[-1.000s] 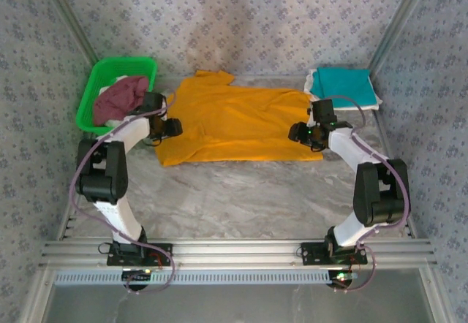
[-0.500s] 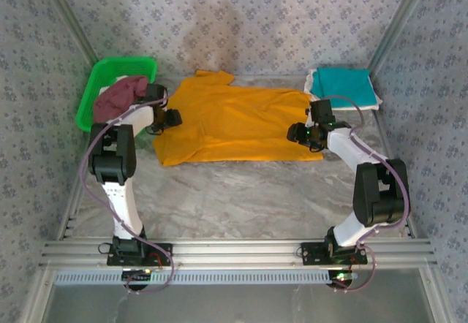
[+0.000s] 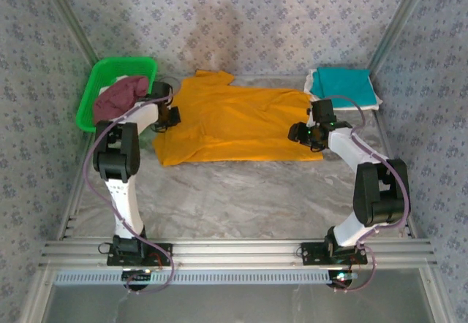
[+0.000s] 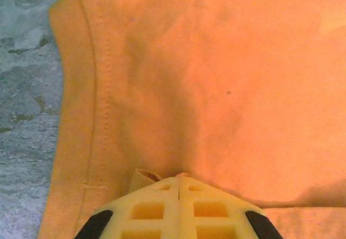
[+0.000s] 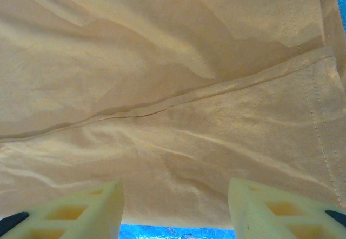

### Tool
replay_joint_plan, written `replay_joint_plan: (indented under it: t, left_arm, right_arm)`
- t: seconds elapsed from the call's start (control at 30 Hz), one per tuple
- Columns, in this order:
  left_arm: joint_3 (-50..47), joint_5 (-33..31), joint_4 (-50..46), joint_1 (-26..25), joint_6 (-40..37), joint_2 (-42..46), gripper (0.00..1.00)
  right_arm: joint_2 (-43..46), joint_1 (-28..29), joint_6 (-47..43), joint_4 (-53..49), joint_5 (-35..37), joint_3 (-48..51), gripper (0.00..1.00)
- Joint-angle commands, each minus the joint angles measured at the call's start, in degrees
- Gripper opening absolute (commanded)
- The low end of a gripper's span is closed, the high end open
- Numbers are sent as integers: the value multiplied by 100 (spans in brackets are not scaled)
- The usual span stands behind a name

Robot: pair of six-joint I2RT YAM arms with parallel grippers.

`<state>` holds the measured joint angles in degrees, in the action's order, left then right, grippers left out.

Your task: Fold and stack the t-shirts

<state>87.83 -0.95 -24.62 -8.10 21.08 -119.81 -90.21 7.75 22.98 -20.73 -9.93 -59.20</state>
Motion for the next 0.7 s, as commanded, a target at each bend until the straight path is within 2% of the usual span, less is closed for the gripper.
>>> replay_joint_plan:
  t: [0.0, 0.27, 0.5, 0.67]
  left_arm:
    - [262, -129, -277, -73, -42, 166, 0]
    - [502, -274, -393, -142, -107, 213, 0]
    - [1327, -451, -701, -131, -308, -263, 0]
    - [2303, -395, -1124, -135, -545, -800, 0]
  right_arm:
    - [21, -34, -70, -80, -87, -162, 55]
    - [58, -54, -69, -68, -79, -137, 55]
    - [83, -104, -58, -58, -35, -114, 55]
    - [141, -159, -35, -59, -36, -95, 55]
